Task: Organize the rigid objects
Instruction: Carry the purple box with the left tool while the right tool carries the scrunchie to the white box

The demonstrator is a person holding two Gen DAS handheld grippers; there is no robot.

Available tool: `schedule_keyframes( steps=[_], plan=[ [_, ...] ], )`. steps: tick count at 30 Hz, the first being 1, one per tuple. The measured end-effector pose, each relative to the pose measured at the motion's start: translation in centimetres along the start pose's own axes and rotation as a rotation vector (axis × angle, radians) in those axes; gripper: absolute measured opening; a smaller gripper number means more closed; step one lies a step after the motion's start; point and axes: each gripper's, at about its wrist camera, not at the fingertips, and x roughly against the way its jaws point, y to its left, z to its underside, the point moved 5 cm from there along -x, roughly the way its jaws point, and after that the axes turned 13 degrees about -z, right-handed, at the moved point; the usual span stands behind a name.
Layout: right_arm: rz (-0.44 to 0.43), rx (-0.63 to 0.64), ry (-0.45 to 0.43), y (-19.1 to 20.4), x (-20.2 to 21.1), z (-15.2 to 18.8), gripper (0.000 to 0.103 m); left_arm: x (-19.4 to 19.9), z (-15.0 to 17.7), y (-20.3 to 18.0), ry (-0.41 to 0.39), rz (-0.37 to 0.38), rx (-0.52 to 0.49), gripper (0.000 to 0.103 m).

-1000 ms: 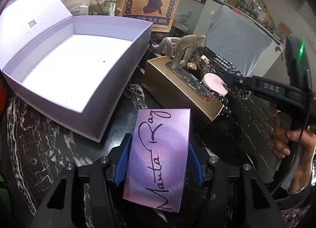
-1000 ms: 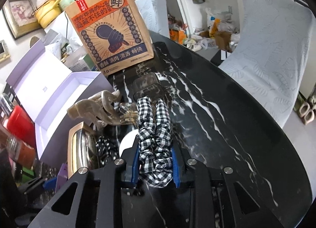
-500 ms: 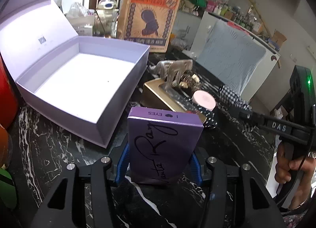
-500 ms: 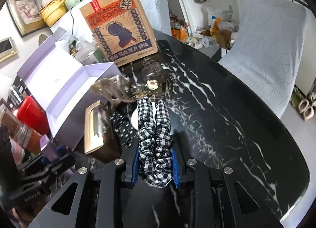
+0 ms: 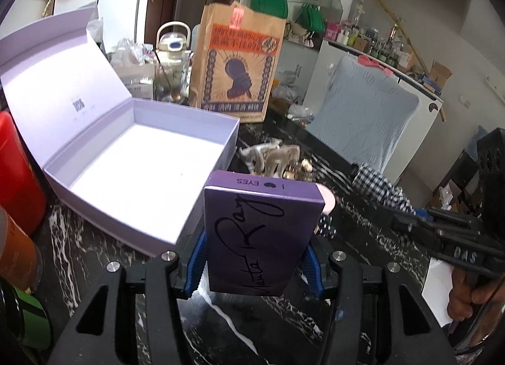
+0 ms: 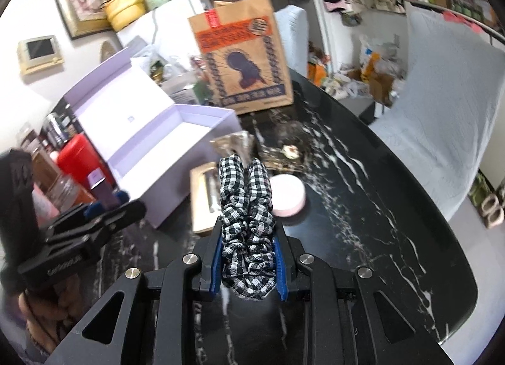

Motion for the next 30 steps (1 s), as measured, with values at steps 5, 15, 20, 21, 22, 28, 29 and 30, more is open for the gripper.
schedule_keyframes(
  steps=[5,15,20,21,22,28,29,30],
  plan=[
    [-0.039,0.057,0.014,2.2,-0.6,-0.7,0.026,-0.2,-1.5,0.7,0.004,-0.009,0.024,0.052],
    [-0.069,0.155,0.021,4.6,-2.2,-3.2,0.026,-1.1,-3.3,3.3,0.029,-0.055,0.100,0.052],
    [-0.106,0.186,0.027,5.6,-3.1,-4.8,0.026,-1.2,-4.9,4.5,0.000,-0.095,0.110,0.052],
    [-0.110,0.192,0.027,5.8,-3.3,-5.0,0.026,-1.3,-5.2,4.7,-0.004,-0.100,0.113,0.052],
    [-0.109,0.199,0.028,6.0,-3.4,-5.3,0.026,-1.4,-5.6,5.0,-0.009,-0.106,0.114,0.052],
    [-0.129,0.230,0.031,7.1,-4.3,-7.3,0.026,-1.6,-7.6,6.1,-0.045,-0.114,0.135,0.052],
    [-0.133,0.240,0.029,7.4,-4.5,-7.8,0.026,-1.7,-7.8,6.2,-0.045,-0.122,0.136,0.052],
    [-0.135,0.247,0.027,7.6,-4.7,-8.1,0.026,-1.7,-8.2,6.4,-0.052,-0.122,0.137,0.052]
  ],
)
